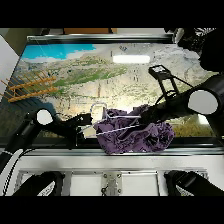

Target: Fold the clothes and pants, and hang the long-sleeved shirts on hangers.

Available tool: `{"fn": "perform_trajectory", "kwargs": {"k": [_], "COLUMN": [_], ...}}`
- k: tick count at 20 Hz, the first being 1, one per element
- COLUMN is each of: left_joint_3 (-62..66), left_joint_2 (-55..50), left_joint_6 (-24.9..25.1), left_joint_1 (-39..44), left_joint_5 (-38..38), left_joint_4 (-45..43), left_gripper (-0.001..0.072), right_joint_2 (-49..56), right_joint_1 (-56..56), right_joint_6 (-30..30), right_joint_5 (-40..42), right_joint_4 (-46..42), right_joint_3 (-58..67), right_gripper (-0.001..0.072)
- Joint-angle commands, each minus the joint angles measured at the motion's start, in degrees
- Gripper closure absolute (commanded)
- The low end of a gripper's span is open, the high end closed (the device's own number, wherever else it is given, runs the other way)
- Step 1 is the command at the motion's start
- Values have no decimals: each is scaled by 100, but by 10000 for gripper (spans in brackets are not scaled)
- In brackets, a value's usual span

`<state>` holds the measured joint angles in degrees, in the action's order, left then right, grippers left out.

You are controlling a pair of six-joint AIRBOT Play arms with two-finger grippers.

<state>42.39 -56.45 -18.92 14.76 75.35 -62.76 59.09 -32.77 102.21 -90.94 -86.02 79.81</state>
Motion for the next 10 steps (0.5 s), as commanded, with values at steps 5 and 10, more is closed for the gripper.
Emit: {"fn": "perform_trajectory", "kwargs": {"k": [5,10], "left_joint_3": [2,2], "left_joint_2": [-4,-4], "left_joint_6": [2,4], "left_joint_1": [2,2], "left_joint_5": [-96,-98], "left_joint_4": [2,2], "left_gripper": [691,690], "right_joint_2": [570,962], "right_joint_1": [-984,-1397], "right_joint_6": [109,107], "right_joint_5": [374,804], "right_joint_4": [343,595], "right_joint_3": [660,927], "right_gripper": [688,688]}}
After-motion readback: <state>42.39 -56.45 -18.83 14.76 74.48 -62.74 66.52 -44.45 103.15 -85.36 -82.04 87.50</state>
